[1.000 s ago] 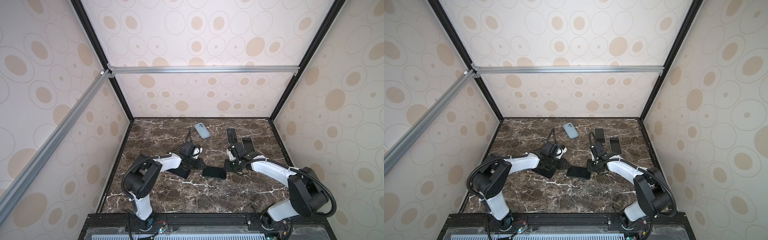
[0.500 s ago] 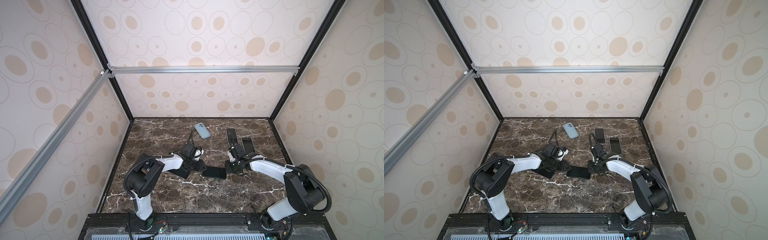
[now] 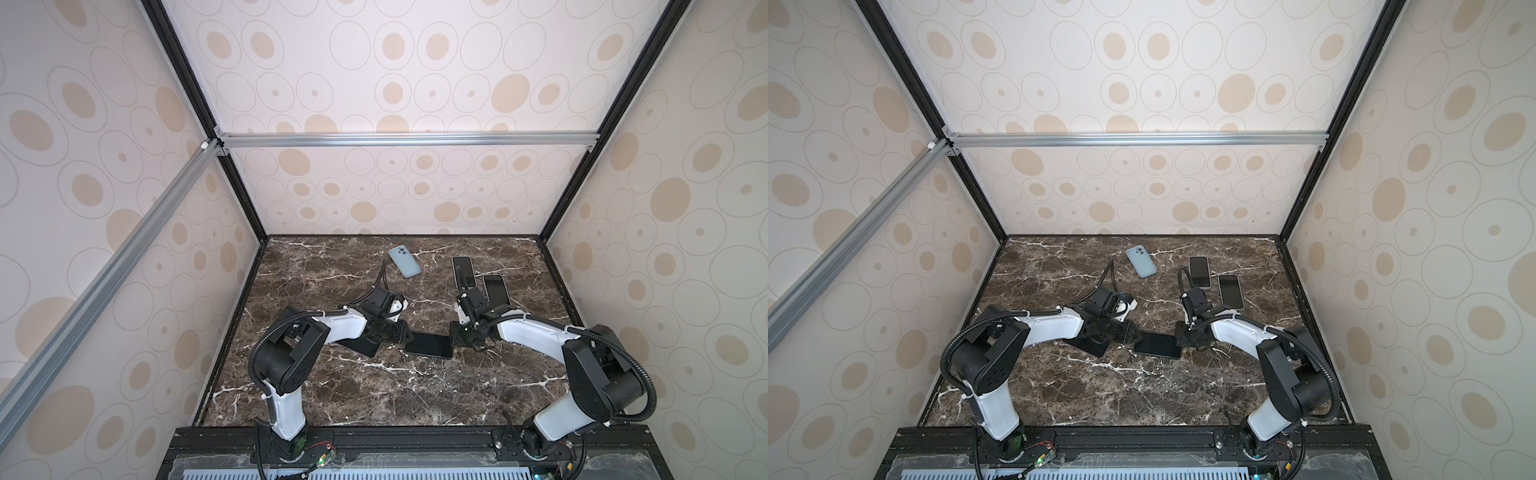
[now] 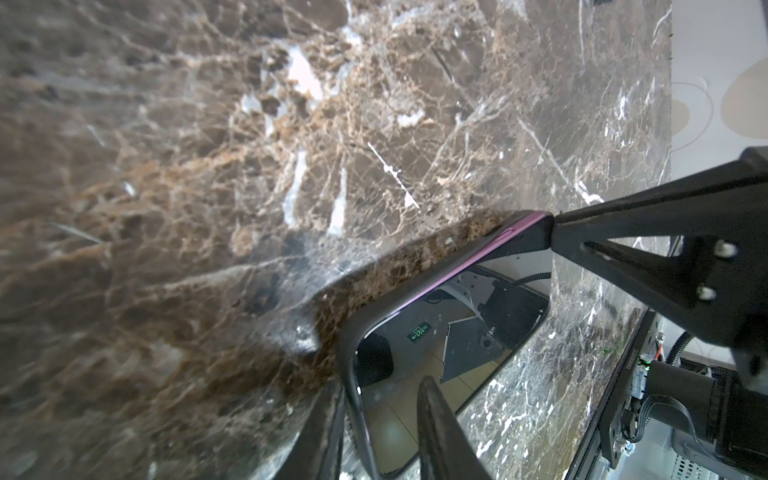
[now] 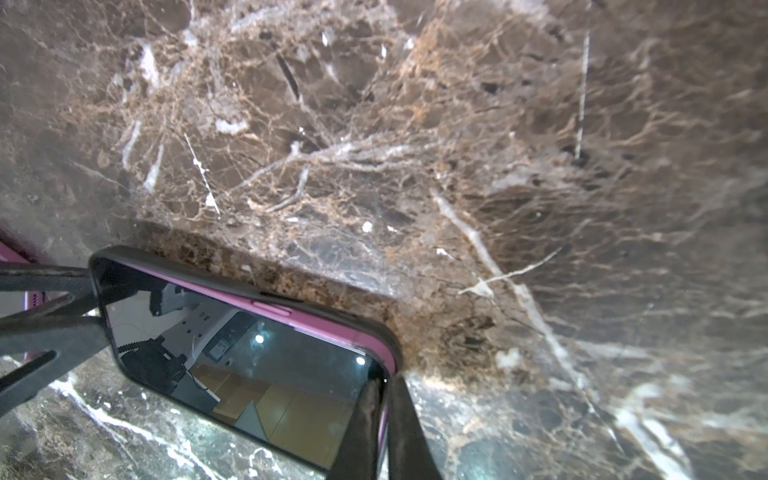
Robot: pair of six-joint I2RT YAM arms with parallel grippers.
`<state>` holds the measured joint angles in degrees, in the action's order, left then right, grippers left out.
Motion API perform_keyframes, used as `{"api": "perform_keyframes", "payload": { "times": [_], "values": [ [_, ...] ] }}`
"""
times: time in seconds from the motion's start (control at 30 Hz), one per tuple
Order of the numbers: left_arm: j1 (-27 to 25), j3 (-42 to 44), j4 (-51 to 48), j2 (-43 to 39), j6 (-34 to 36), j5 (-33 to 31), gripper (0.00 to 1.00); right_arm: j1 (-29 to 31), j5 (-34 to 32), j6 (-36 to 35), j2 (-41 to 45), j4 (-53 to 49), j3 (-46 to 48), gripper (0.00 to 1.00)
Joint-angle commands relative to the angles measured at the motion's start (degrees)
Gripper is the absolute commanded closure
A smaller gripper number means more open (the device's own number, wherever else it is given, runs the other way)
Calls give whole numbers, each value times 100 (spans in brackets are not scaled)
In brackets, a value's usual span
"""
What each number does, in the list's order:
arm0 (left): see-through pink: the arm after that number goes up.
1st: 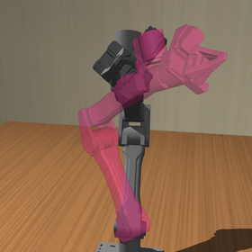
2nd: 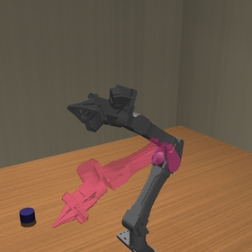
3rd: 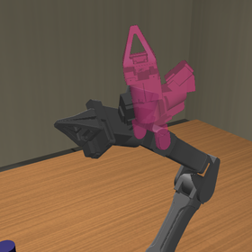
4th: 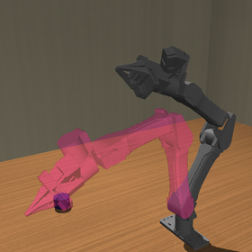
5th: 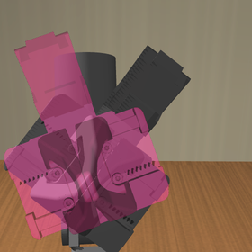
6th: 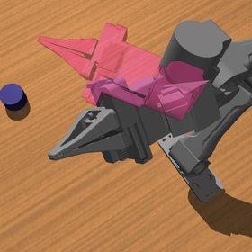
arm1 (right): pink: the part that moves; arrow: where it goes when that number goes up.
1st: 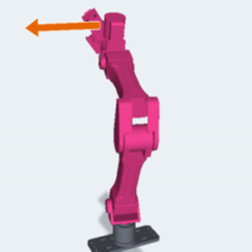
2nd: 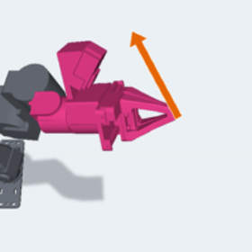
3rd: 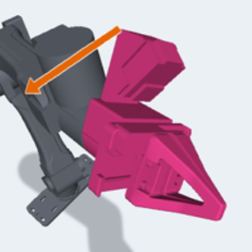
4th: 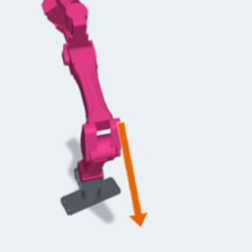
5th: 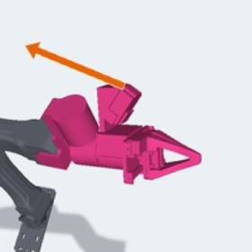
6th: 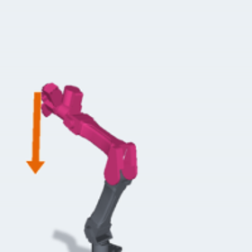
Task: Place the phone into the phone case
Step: 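Press the pink phone into the case with the right gripper while the left holds it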
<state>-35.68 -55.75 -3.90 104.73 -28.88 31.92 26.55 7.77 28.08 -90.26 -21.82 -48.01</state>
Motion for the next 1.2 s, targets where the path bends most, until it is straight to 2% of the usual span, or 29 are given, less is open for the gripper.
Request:
{"api": "perform_keyframes", "payload": {
  "times": [0.0, 0.43, 0.83, 1.0, 1.17],
  "values": [
    [-44, -68, -43, 85, 22, 66, 69, -23, -127, -30, -494, -41, 155, 90],
    [-51, -68, -43, 117, 14, 77, 69, -18, 5, -28, -1267, -44, 176, 90],
    [-61, -85, -66, 144, 23, 58, 69, 189, -215, -37, -1721, -347, 57, 89],
    [-60, -98, -67, 129, 28, 17, 69, 229, -231, 39, -1505, -371, 82, 90],
    [-57, -61, -18, 66, -18, 17, 70, 233, -371, -44, -1249, -747, -443, 89]
  ]
}}
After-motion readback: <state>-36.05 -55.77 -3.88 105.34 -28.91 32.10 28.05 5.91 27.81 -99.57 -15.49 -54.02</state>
